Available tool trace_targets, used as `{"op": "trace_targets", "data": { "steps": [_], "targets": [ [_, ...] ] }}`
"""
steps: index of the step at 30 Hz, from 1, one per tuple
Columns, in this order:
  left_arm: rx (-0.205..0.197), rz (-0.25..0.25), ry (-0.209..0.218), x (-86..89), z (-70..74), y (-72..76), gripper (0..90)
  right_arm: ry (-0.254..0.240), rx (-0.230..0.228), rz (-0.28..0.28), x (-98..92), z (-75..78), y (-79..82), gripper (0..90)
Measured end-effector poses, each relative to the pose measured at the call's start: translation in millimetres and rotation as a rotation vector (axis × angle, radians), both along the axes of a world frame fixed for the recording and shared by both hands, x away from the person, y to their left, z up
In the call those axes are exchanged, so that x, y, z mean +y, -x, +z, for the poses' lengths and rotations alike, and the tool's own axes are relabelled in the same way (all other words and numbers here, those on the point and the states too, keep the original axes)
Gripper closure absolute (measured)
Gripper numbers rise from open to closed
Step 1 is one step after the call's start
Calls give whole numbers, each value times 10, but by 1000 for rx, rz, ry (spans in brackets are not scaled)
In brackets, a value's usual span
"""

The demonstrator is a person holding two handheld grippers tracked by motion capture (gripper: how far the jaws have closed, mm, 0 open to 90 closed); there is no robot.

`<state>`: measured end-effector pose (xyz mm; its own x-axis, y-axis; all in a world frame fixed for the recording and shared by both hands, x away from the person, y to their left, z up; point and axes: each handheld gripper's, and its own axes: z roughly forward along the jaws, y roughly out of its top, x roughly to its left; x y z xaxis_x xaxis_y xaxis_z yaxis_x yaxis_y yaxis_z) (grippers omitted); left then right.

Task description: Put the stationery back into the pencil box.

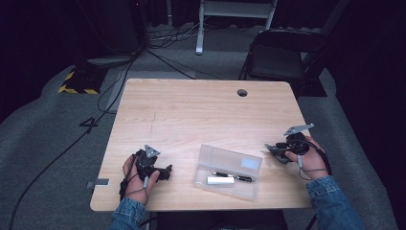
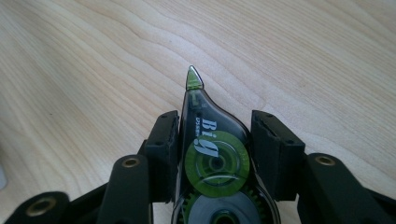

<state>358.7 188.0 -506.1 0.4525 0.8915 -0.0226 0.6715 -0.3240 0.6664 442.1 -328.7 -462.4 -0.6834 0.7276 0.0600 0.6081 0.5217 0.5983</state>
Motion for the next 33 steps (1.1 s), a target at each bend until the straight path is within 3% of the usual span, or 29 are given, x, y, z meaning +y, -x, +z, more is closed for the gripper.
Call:
{"op": "trace_targets", "data": {
  "steps": [3, 15, 33],
  "targets": [
    [2, -2, 2, -2, 0, -6, 1, -18, -29, 11, 4, 117, 51, 541],
    [0, 0, 4, -8, -2, -13, 1, -41, -59, 53, 96, 329, 177, 541],
    [1, -3, 4, -5, -1, -23, 1, -85, -110, 178, 373, 682, 488, 541]
  ]
}}
